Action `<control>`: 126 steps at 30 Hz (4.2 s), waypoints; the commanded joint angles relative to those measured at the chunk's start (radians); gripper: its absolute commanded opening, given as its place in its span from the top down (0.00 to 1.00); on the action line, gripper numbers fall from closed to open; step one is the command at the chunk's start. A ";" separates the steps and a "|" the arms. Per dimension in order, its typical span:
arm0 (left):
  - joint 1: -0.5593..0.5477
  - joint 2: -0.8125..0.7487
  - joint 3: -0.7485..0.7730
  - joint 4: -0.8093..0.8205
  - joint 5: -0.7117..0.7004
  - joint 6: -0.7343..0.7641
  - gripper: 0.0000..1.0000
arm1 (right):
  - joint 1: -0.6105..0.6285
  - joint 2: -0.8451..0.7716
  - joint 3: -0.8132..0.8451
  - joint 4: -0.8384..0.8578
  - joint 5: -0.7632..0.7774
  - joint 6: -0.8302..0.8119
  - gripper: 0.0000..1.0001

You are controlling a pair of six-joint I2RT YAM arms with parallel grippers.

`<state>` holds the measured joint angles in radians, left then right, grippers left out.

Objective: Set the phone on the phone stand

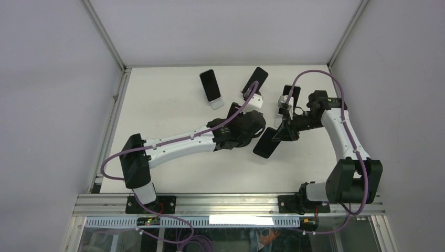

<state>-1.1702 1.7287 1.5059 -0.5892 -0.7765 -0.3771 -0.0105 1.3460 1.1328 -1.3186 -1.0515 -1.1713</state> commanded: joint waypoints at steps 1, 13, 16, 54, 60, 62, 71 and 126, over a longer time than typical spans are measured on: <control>0.004 -0.021 0.053 -0.015 0.003 0.085 0.39 | -0.010 -0.038 0.003 0.013 -0.046 0.016 1.00; 0.192 -0.200 -0.085 0.008 0.500 0.261 0.70 | -0.011 -0.036 -0.001 0.011 -0.051 0.015 1.00; 0.225 -0.228 -0.099 0.006 0.542 0.311 0.67 | -0.011 -0.034 -0.002 0.011 -0.053 0.015 1.00; 0.060 -0.343 -0.147 -0.061 0.083 -0.018 0.30 | -0.008 -0.025 -0.010 0.010 -0.070 0.016 1.00; 0.045 -0.222 -0.072 -0.116 -0.055 -0.004 0.48 | -0.008 -0.024 -0.011 0.010 -0.070 0.015 1.00; 0.046 -0.201 -0.062 -0.116 -0.066 0.007 0.54 | -0.008 -0.023 -0.010 0.010 -0.070 0.015 1.00; 0.065 -0.166 -0.044 -0.106 -0.049 0.045 0.69 | -0.008 -0.020 -0.010 0.010 -0.071 0.015 1.00; 0.228 -0.391 -0.221 0.168 0.731 0.238 1.00 | 0.635 0.115 0.470 0.117 0.031 -0.132 1.00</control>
<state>-0.9535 1.4097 1.2789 -0.5323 -0.1394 -0.1394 0.6201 1.4528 1.5398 -1.2243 -1.0252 -1.2083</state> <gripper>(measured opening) 0.071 0.140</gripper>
